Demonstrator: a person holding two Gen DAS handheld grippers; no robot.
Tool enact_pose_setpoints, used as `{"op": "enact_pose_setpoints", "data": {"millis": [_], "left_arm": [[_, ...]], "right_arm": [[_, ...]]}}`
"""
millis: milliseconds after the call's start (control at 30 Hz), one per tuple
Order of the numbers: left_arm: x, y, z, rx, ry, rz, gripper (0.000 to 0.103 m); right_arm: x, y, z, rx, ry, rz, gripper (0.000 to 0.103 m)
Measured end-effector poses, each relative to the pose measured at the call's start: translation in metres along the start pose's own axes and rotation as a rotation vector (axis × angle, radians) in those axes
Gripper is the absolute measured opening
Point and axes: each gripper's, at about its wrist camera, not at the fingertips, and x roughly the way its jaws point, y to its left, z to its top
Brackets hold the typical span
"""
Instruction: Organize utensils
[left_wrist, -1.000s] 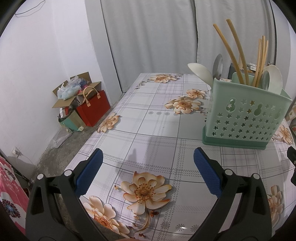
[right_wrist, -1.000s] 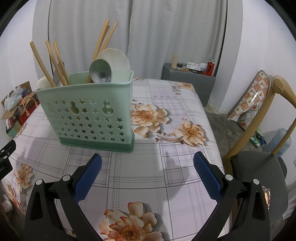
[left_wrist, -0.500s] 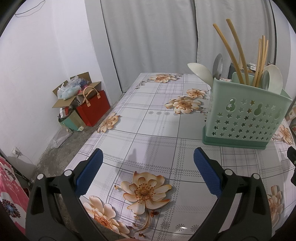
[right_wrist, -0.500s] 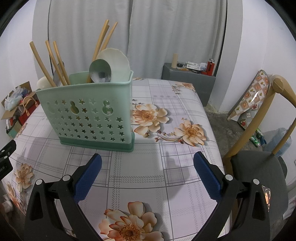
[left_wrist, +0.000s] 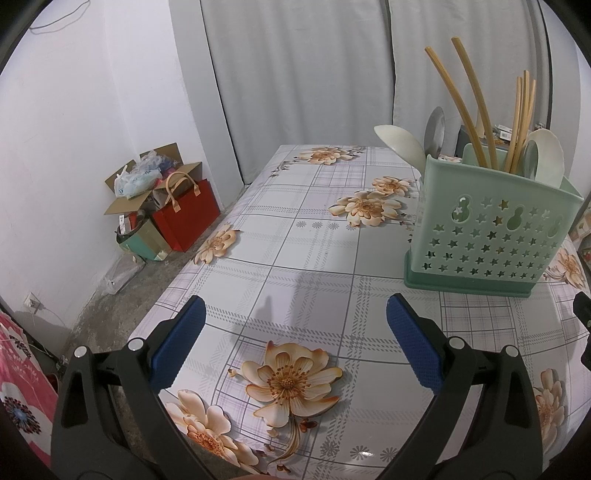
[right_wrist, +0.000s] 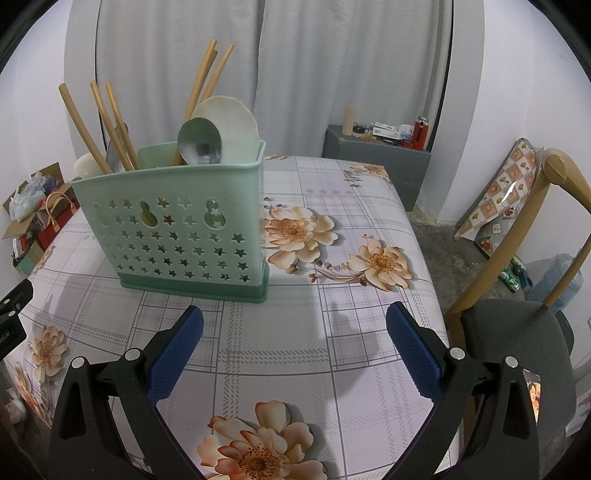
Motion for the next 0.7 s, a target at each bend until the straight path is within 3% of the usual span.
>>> {"op": "enact_pose_setpoints", "data": {"millis": [700], "left_arm": [[-0.0010,0.0002,-0.0007,-0.001,0.003,-0.001,0.094]], "right_arm": [[0.0002,-0.0007,-0.0002,0.002,0.001,0.001,0.096]]}}
